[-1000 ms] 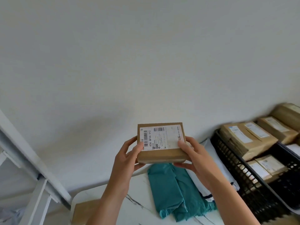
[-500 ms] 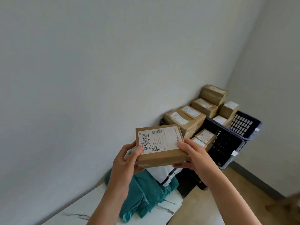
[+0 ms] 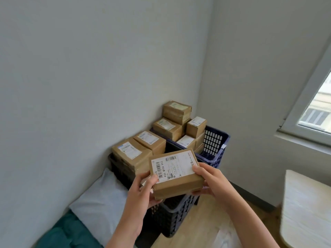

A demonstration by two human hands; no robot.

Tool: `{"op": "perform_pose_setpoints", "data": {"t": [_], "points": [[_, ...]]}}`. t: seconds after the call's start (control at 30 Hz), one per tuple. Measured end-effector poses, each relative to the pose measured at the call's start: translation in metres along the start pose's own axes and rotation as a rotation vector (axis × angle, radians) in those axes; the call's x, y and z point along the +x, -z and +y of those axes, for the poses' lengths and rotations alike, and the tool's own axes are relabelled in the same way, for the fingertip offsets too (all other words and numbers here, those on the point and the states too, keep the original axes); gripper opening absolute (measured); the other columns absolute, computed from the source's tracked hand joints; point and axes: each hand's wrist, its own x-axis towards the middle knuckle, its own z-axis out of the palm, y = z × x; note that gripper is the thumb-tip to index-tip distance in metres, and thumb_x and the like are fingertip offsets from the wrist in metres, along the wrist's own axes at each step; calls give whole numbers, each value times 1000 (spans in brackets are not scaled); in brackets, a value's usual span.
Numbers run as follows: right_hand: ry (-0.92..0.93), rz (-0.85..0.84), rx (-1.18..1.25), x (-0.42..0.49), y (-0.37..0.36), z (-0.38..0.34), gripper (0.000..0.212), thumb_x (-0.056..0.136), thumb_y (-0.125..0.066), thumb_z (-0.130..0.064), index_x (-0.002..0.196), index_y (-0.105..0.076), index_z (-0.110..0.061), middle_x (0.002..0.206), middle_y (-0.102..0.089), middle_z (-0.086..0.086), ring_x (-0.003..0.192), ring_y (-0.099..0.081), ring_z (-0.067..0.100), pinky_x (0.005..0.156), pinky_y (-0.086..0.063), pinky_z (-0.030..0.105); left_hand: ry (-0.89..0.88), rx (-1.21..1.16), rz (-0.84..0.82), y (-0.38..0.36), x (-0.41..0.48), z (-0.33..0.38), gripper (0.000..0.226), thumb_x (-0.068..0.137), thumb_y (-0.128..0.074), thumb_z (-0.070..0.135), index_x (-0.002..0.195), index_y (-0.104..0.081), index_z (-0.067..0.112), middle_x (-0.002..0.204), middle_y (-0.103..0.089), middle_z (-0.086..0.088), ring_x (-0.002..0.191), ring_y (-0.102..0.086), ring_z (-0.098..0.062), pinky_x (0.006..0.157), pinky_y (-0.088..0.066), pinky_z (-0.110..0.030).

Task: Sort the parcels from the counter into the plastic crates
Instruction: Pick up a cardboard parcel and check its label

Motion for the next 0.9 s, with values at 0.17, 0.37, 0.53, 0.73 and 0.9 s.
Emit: {"op": "perform_pose_setpoints", "data": {"t": [0.17, 0.37, 0.53, 0.73, 0.9], "points": [[-55, -14, -25, 51, 65, 2, 39, 96, -70, -45, 133, -69, -29, 127, -67, 7, 114, -68, 31, 77, -66, 46, 28, -31, 35, -68, 35, -14, 24, 96, -73, 32, 118, -68, 25, 99, -80, 3, 91, -78, -15, 83, -66, -48], [-64, 2, -130, 132, 83, 10, 32, 100, -64, -49, 127, -67, -33, 123, -64, -4, 110, -64, 19, 77, -67, 43, 77, -24, 82, -104, 95, -33, 27, 99, -68, 37, 121, -57, 26, 121, -70, -4, 112, -71, -25, 88, -65, -47], [10, 23, -406, 209, 65, 25, 41, 105, -55, -50, 137, -65, -27, 106, -66, -19, 96, -61, 0, 81, -57, 25, 137, 20, 155, -112, 159, -61, 26, 103, -61, 41, 120, -48, 27, 119, -68, -1, 106, -71, -20, 86, -63, -42], [51, -58, -748, 290, 38, 35, 39, 109, -49, -41, 140, -60, -20, 101, -67, -7, 89, -64, 10, 76, -55, 29, 213, 113, 189, -98, 234, -88, 34, 105, -55, 47, 126, -42, 23, 118, -60, -1, 104, -63, -17, 98, -58, -51], [84, -97, -916, 341, 25, 43, 34, 110, -46, -37, 137, -60, -19, 99, -68, -5, 87, -65, 15, 83, -58, 38, 214, 160, 199, -98, 271, -102, 31, 107, -52, 46, 126, -38, 26, 123, -62, 1, 107, -64, -16, 97, -58, -45]]}}
